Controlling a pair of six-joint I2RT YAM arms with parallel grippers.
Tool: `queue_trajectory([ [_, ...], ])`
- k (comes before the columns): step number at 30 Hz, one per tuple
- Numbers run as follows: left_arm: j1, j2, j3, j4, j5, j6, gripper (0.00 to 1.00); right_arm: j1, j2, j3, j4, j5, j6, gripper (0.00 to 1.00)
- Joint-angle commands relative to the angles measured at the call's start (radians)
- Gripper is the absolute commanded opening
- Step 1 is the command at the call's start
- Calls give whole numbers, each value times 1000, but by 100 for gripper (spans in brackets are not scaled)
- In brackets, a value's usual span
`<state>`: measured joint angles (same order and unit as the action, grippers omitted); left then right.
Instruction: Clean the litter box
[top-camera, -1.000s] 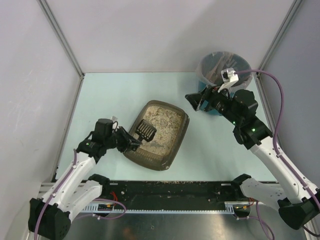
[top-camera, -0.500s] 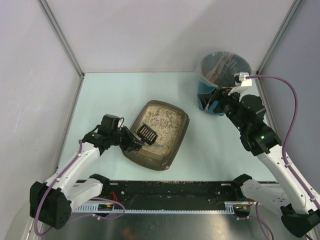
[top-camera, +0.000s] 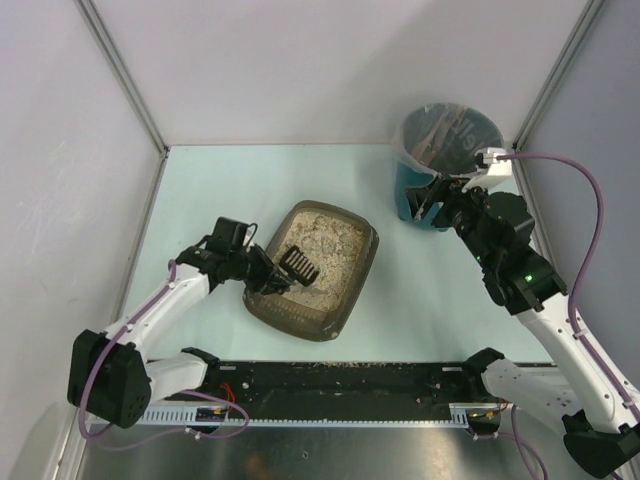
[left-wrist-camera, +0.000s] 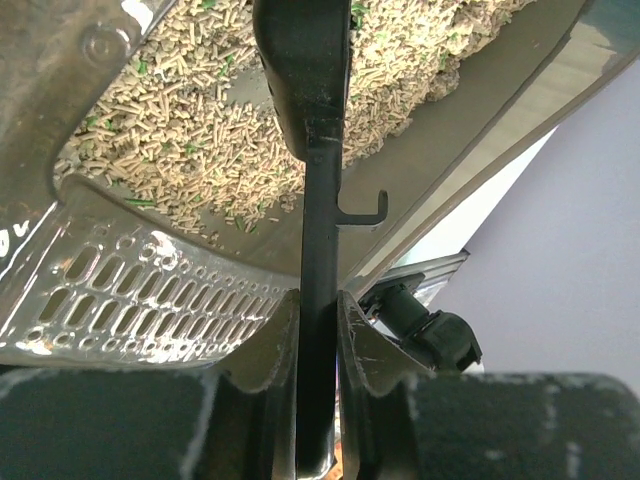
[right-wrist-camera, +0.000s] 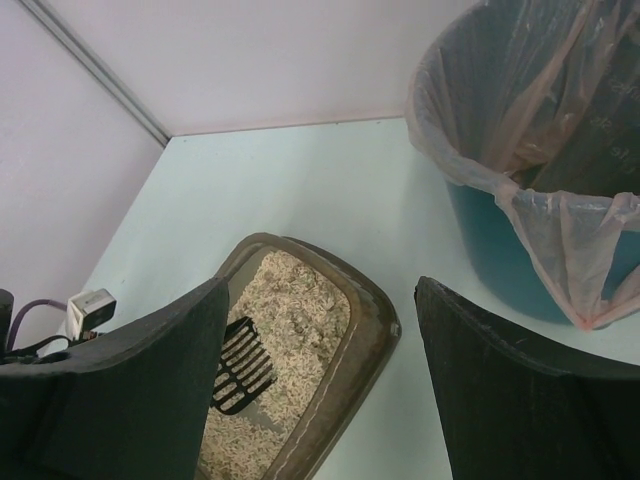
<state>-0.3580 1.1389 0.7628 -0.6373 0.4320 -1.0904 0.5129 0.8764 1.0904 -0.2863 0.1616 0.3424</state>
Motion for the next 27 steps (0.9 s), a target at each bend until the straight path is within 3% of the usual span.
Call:
queue_trajectory([
  [1, -1, 47, 6, 60, -29, 9, 0, -4, -14, 8, -4, 36, -13, 80],
  [19, 4, 68, -140, 320, -65, 47, 0, -2, 32, 8, 38, 27, -36, 79],
  [27, 17, -45, -233, 393, -50, 27, 0, 6, 55, 8, 71, 16, -36, 79],
])
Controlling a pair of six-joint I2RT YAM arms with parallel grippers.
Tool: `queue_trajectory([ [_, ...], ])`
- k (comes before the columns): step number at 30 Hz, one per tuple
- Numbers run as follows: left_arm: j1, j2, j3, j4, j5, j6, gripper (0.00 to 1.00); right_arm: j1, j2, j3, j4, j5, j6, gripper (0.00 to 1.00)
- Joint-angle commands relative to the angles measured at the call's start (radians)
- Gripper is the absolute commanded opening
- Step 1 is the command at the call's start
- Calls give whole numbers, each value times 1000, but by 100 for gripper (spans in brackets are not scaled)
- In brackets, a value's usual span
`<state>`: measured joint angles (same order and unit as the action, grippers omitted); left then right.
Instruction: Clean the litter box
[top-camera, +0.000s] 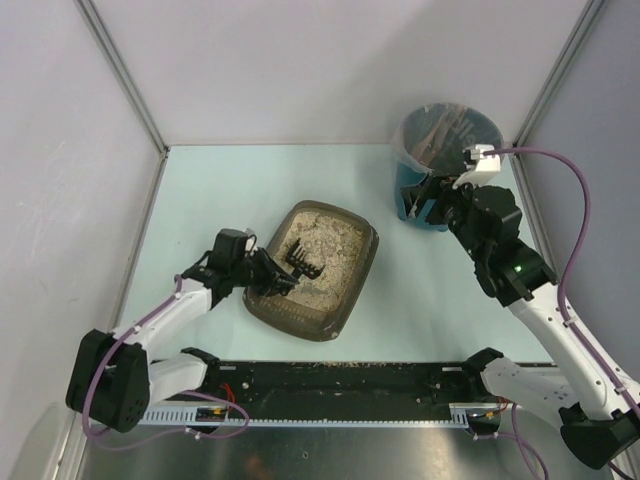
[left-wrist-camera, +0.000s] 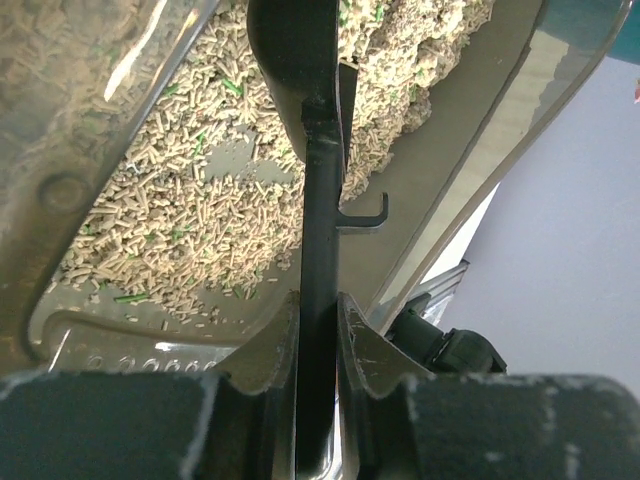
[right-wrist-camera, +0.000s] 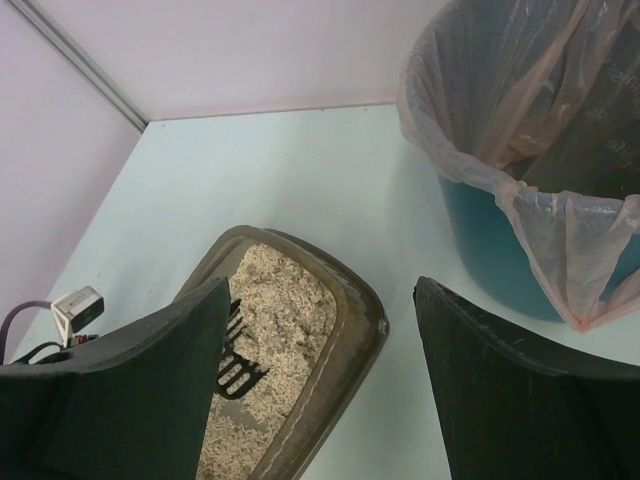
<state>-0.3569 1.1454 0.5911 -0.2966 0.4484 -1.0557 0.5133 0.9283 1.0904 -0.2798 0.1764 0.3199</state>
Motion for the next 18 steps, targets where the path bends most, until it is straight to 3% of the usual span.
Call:
queue_trajectory([
  [1, 21, -62, -73, 59, -62, -13, 0, 4, 9, 8, 68, 0, -12, 79],
  [9, 65, -216, -174, 108, -10, -29, 0, 16, 30, 9, 100, -15, -7, 78],
  [18, 76, -243, -186, 137, 90, 0, 0, 28, 38, 17, 103, -3, -12, 78],
])
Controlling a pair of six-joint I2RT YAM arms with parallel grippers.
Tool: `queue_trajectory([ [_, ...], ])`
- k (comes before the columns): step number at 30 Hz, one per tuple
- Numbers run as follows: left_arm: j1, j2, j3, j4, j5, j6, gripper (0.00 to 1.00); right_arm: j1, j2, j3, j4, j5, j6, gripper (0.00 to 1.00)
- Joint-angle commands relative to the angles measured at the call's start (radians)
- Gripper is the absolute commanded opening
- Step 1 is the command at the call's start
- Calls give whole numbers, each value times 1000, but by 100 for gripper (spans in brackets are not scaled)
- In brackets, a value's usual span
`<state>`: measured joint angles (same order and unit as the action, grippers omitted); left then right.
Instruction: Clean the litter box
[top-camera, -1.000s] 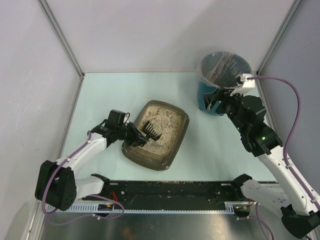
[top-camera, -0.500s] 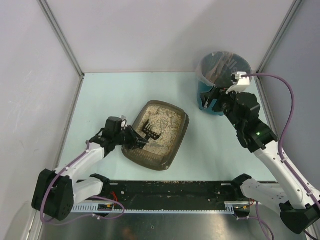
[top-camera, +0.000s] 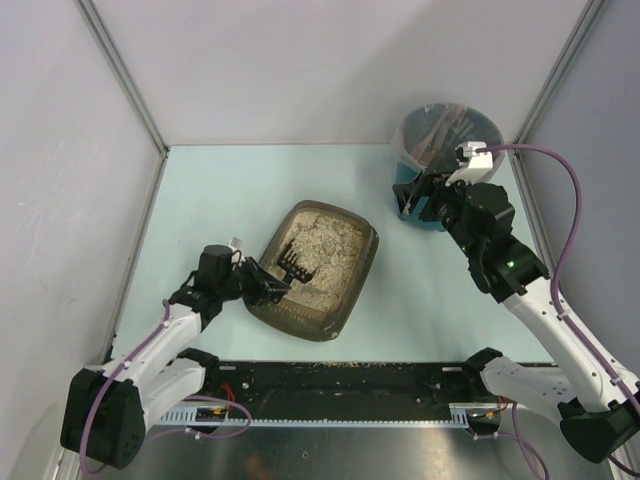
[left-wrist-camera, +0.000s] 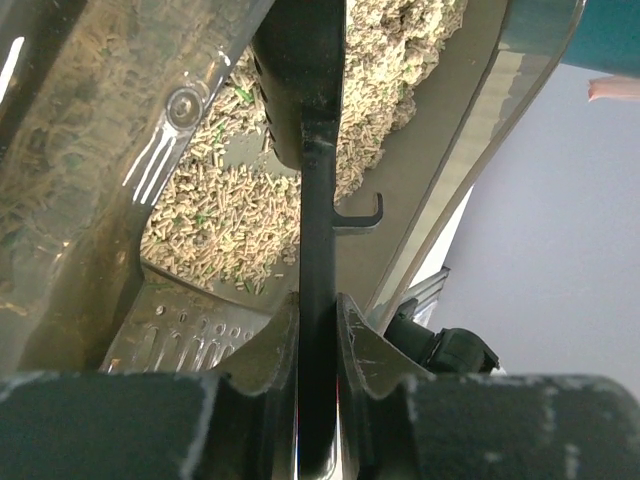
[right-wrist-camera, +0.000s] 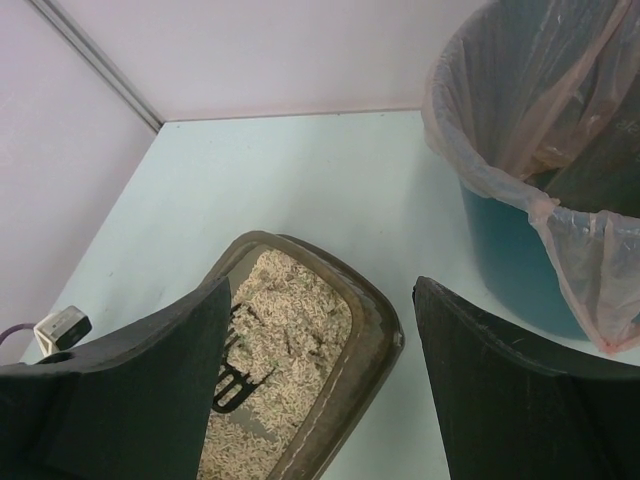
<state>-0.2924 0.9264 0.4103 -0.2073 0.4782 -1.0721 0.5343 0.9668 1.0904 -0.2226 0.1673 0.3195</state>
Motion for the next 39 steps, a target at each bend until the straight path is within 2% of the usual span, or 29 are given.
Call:
queue_trajectory([
  [1, 13, -26, -5, 51, 83, 23, 0, 9, 0, 19, 43, 8, -13, 78],
  [14, 47, -139, -48, 54, 198, 14, 0, 30, -5, 22, 38, 37, -19, 78],
  [27, 130, -247, -114, 75, 327, 31, 0, 44, 3, 28, 40, 44, -30, 78],
  [39, 206, -296, -166, 184, 447, -11, 0, 58, 16, 37, 46, 46, -34, 78],
])
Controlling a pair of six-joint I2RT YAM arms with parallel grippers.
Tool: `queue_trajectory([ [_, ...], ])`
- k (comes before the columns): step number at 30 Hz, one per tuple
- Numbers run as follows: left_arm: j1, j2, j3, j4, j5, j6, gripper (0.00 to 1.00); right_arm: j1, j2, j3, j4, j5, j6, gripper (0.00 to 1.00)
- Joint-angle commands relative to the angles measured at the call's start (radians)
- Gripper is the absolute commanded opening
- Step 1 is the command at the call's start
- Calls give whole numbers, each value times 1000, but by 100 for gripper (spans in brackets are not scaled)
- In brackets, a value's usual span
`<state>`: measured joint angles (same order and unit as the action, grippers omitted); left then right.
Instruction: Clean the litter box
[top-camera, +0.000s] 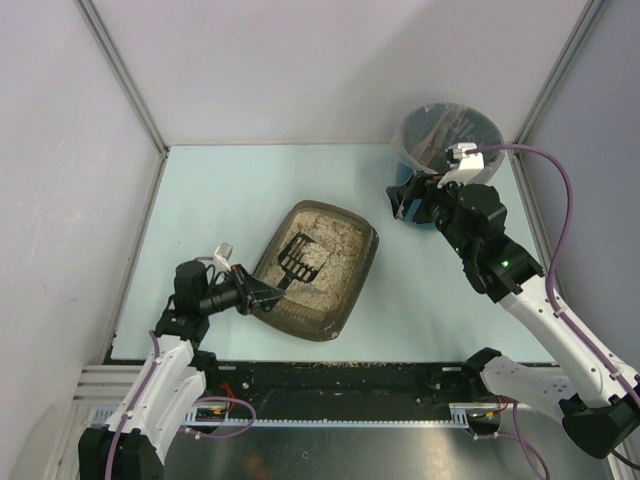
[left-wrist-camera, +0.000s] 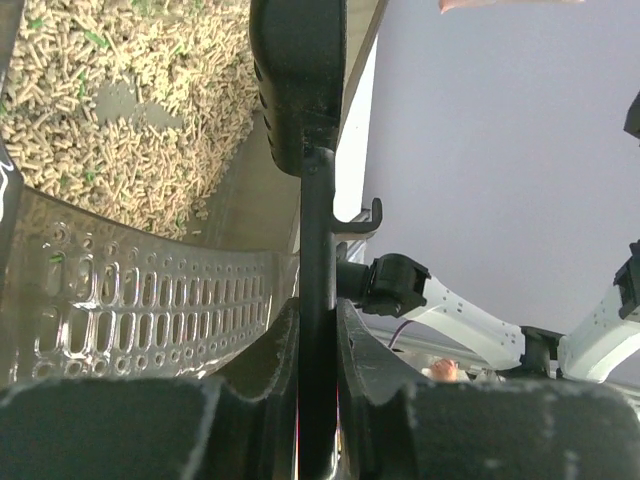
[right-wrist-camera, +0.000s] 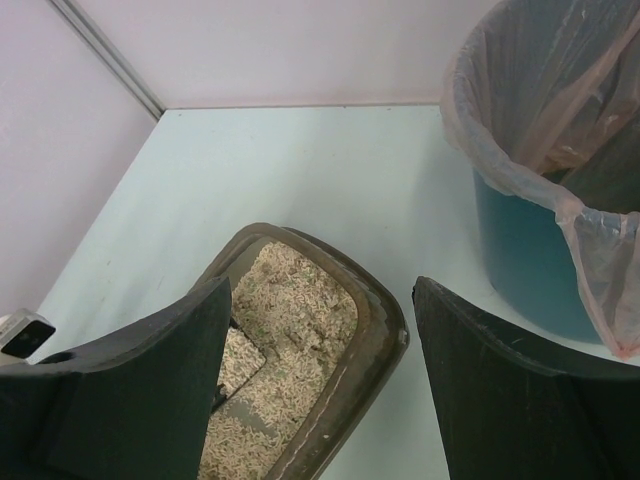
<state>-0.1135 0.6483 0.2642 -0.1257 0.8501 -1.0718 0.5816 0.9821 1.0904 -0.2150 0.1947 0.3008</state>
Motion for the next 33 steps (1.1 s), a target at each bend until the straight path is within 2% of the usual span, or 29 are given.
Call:
queue_trajectory([
  [1, 28, -19, -25, 116, 81, -17, 0, 9, 0, 37, 40, 20, -17, 78],
  [2, 31, -27, -32, 123, 86, -30, 0, 9, 0, 39, 40, 25, -17, 78],
  [4, 43, -56, -98, 292, 86, -152, 0, 12, -3, 40, 37, 28, -23, 77],
  [5, 43, -61, -111, 304, 84, -172, 0, 12, -5, 42, 37, 31, -25, 78],
  [14, 54, -52, -82, 287, 116, -123, 0, 17, -8, 45, 32, 43, -38, 77],
  [17, 72, -73, -105, 327, 103, -171, 0, 21, -6, 45, 34, 45, -43, 78],
  [20, 69, -55, -97, 313, 147, -143, 0, 24, -8, 45, 32, 55, -45, 78],
  [23, 83, -79, -102, 322, 116, -171, 0, 27, -8, 45, 34, 58, -43, 78],
  [26, 69, -47, -56, 270, 151, -90, 0, 34, -8, 45, 32, 64, -43, 78],
  [28, 80, -58, -60, 296, 147, -121, 0, 34, -8, 45, 34, 66, -46, 78],
  [29, 93, -68, -86, 337, 130, -187, 0, 35, -7, 45, 37, 65, -49, 78],
  [33, 71, -42, -60, 284, 159, -117, 0, 37, -8, 45, 42, 72, -49, 78],
])
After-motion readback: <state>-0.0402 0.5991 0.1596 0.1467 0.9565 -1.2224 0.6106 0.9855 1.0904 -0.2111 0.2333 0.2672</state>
